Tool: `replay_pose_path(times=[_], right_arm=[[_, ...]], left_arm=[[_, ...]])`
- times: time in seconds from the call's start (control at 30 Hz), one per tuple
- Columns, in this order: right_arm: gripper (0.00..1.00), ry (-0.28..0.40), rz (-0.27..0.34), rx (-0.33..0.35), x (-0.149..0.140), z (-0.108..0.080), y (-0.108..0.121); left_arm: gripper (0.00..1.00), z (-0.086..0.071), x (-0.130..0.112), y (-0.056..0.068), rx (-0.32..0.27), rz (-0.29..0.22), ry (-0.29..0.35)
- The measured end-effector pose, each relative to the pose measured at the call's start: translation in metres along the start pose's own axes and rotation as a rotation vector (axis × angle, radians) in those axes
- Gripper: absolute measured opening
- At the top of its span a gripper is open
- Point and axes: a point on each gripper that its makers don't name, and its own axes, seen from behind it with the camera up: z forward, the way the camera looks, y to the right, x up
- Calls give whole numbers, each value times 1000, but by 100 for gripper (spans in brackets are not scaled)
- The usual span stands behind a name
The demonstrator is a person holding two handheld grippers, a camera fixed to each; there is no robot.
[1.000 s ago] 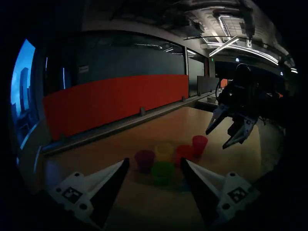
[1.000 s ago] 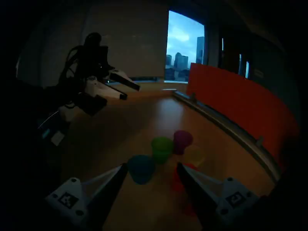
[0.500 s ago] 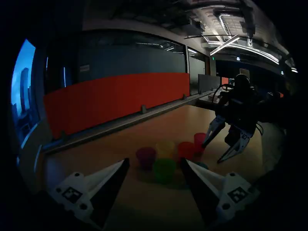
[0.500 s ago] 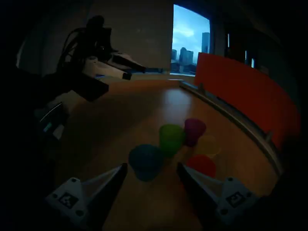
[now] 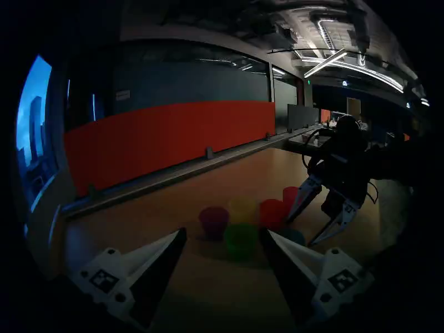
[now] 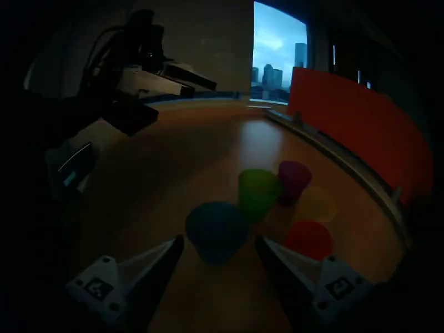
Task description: Pour water
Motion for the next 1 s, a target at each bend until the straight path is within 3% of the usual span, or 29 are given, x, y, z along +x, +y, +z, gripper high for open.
replay_pose_path(times=[0.6, 1.0], right_arm=[[98, -6, 0, 12, -4, 33, -1], [98, 15, -7, 6, -2, 44, 0]], left_arm=[[98, 9, -14, -3, -6, 3, -23], [98, 10, -17, -2, -9, 11, -27]])
